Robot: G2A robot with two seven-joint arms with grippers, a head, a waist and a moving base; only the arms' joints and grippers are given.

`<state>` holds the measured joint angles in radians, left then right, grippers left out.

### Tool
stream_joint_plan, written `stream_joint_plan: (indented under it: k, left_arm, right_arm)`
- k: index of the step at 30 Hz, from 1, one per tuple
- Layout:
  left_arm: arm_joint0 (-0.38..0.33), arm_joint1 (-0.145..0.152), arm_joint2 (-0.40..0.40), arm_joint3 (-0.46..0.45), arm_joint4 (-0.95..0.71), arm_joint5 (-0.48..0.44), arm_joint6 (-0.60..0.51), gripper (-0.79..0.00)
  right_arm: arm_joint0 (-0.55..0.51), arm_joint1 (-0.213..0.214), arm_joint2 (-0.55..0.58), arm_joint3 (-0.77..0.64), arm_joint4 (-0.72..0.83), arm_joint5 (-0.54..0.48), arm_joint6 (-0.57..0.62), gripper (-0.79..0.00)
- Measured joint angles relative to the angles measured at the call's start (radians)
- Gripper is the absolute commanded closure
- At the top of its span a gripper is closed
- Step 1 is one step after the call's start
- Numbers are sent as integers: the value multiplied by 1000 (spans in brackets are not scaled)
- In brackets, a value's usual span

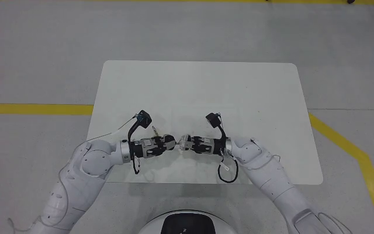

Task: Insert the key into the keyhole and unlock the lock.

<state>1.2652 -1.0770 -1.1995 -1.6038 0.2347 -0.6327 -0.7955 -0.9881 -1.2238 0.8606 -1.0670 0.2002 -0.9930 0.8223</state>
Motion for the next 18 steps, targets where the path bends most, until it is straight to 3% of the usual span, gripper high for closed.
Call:
stream_joint_plan:
  k: [9, 18]
  left_arm:
    - [19, 9, -34, -6, 8, -9, 50, -785]
    - [83, 36, -172, -20, -19, -42, 85, -785]
  right_arm:
    - [6, 5, 12, 28, 50, -13, -11, 0]
    - [-44, 50, 182, 0, 111, -19, -36, 0]
